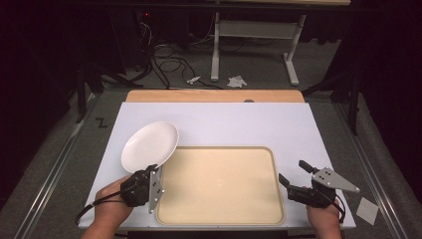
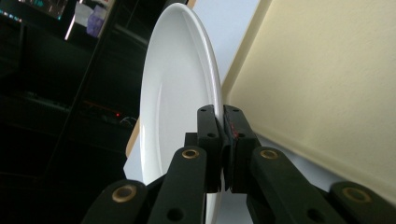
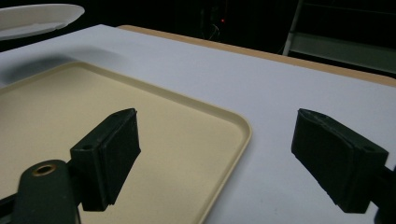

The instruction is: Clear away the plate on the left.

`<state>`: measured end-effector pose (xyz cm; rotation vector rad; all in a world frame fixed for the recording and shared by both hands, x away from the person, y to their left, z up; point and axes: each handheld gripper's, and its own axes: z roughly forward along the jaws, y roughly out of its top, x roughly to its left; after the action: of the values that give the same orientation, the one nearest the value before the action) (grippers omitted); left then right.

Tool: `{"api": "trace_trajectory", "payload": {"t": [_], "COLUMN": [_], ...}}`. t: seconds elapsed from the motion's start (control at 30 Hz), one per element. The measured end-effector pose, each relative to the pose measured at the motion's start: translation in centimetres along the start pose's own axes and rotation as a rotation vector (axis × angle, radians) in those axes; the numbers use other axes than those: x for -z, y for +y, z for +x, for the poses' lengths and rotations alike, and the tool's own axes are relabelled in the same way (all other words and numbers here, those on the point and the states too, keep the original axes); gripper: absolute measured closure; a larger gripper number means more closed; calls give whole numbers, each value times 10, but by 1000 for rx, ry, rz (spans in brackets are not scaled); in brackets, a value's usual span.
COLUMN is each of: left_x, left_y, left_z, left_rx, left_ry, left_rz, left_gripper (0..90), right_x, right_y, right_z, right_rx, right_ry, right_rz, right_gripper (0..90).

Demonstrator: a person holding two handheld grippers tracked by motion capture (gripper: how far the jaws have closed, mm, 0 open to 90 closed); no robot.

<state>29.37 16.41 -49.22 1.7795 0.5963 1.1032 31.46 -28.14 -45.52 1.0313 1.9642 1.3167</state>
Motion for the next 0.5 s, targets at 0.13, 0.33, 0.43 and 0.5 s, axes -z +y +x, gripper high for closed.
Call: {"api": "trace_trajectory", "payload": {"t": [0.13,0.33,0.43,0.5], "left_x": [0,-1,-2,-3], "left_y": [6,13,16,17], "left_z": [-6,-19,-24,-28], "left_rx": [6,-13,-17,-23], "left_ry": [-25,-67,-81,-96], "left_rz": [-20,-34,-43,-43], "left_gripper": [873,873,873,873], "right_x": [1,1,1,1], "right_y": [0,0,0,0], "right_z": [0,0,1,1], "right_rx": [-2,-2,-2,0], "right_ry": [-4,-8,-7,-5], "right_rz": [-2,1,2,0], "right_gripper": [163,162,163,163]}}
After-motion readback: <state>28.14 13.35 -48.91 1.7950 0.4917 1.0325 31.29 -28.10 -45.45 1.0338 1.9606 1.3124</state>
